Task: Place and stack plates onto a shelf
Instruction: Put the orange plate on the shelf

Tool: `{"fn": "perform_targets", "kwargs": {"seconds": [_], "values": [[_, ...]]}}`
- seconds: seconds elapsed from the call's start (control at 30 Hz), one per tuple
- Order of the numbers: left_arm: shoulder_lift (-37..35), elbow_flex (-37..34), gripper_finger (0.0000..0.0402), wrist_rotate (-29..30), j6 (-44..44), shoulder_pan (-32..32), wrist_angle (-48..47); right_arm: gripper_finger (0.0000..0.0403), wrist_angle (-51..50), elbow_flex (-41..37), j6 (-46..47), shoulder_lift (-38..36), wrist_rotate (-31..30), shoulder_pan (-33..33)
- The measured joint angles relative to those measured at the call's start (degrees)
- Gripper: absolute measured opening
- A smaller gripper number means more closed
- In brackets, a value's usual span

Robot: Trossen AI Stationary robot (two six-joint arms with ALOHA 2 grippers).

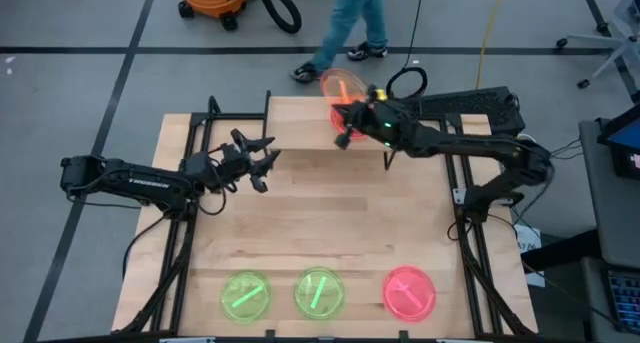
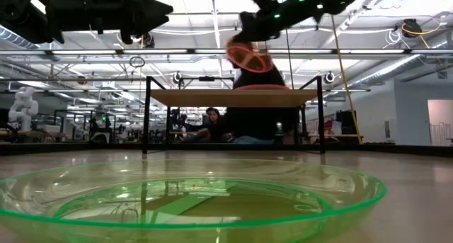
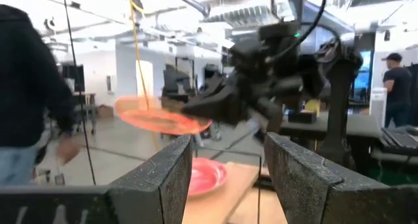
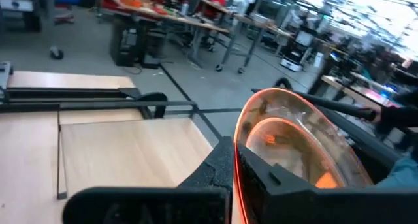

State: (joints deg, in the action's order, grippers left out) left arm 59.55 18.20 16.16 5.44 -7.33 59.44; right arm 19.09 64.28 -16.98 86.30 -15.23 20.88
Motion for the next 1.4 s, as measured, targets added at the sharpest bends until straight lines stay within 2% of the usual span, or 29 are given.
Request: {"fn": "perform_targets", "kwargs": {"seconds": [0.33,0.5,0.63,0.97,1.2,1.4], "values": [[0.0,0.0,0.0198,-0.08,1.52,0.01,0.5,0.0,-0.07,15.77,-3.33,18.67,7.56,0.0],[0.0,0.0,0.0198,-0.12,1.6,0.01,0.42,0.0,-0.07,17.91,-1.67,23.17,12.0,-0.44],[0.0,0.0,0.0198,-0.15,1.87,0.01,0.4,0.0,-0.47,17.91,-1.69,25.28,12.57,-1.38],[0.0,0.0,0.0198,-0.2,1.82,0.01,0.37,0.0,-5.31,17.87,-3.67,27.05,11.88,-4.53],[0.0,0.0,0.0198,-0.23,1.0,0.01,-0.61,0.0,-7.99,17.84,-3.44,26.69,0.87,-4.85],[0.0,0.0,0.0198,-0.23,0.93,0.01,-1.03,0.0,-6.91,17.84,-3.51,26.69,0.65,-4.85]]}}
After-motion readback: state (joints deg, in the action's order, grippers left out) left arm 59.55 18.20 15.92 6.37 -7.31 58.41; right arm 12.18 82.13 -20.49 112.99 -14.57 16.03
